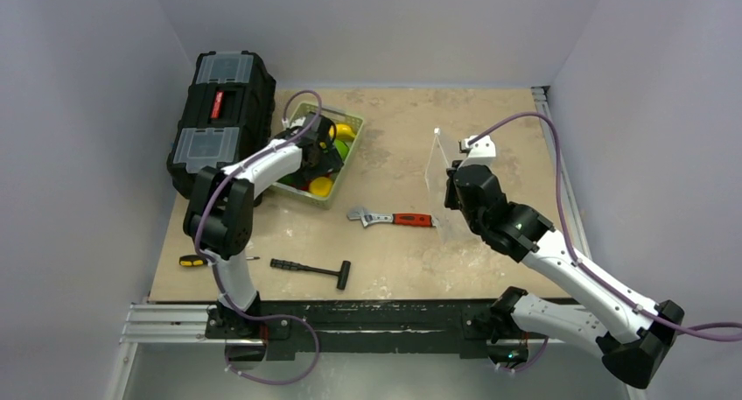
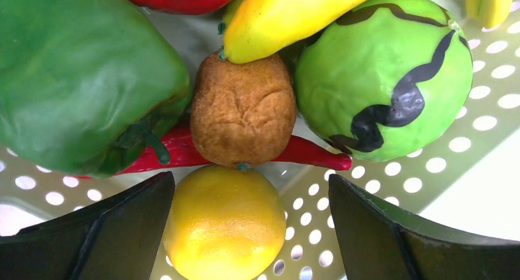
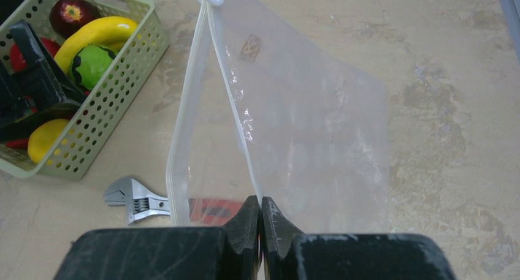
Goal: Place the food in the zip-top bag and seal the zipper
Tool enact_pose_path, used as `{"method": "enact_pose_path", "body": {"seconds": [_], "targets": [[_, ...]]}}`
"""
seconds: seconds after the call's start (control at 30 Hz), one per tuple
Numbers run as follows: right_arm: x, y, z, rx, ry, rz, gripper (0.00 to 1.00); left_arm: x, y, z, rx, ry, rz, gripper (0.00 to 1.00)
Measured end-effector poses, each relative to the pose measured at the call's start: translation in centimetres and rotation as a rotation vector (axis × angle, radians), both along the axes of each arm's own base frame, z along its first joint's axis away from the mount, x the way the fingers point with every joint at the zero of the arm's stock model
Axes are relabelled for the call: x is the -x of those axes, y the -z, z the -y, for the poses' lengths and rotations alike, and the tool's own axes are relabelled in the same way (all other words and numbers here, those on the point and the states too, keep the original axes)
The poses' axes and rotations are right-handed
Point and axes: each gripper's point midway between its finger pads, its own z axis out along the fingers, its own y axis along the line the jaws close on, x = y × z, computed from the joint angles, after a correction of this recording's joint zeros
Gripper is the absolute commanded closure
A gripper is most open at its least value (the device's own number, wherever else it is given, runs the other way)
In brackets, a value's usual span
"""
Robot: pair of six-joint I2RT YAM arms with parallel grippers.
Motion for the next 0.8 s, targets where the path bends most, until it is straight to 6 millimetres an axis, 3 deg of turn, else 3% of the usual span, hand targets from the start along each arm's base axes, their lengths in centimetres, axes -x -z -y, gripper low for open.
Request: {"method": "enact_pose_path", "body": {"seconds": [0.23, 0.37, 0.6, 0.8], "targets": [[0.1, 0.0, 0.0, -0.005, -0.002, 0.004, 1.0, 4.3, 0.4, 4.3, 0.038, 0.051, -0.03, 0.04], [0.1, 0.0, 0.0, -0.005, -0.003, 0.003, 1.0, 5.7, 0.3, 5.8, 0.052, 0.056, -0.027, 0.04], [0.2, 0.2, 0.1, -0.004, -0.003, 0.001, 1.0, 5.8, -0.6, 6.2, 0.058, 0.077, -0.007, 0.05], [0.2, 0.3, 0.1, -0.003, -0.004, -0.001, 1.0, 5.5, -4.7, 5.8, 0.055, 0.155, 0.097, 0.07]]}}
